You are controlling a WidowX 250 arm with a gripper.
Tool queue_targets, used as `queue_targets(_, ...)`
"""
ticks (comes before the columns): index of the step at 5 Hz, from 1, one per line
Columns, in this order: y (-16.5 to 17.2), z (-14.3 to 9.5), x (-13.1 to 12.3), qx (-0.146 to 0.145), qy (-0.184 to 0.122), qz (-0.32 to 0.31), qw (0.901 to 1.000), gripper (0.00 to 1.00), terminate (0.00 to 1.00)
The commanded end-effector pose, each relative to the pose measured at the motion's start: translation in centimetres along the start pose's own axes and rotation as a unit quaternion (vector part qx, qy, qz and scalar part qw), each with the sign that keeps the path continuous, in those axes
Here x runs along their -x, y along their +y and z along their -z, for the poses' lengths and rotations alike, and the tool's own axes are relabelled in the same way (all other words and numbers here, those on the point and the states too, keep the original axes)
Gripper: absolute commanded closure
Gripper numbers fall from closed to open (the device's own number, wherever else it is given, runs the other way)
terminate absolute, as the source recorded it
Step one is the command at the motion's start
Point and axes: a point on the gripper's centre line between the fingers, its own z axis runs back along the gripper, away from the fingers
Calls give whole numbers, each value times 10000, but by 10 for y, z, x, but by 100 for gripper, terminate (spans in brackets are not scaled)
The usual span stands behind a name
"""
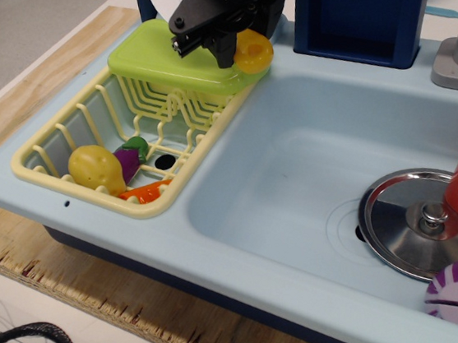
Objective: Put knife on cutting board
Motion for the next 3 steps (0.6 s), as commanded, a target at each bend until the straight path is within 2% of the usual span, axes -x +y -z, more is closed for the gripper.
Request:
queue_targets(1,3,17,-23,224,-46,-177,9996,100,0)
queue_targets(2,4,22,-25,467,84,-148,9988,0,0)
queue_targets(3,4,22,-25,467,84,-148,9988,0,100)
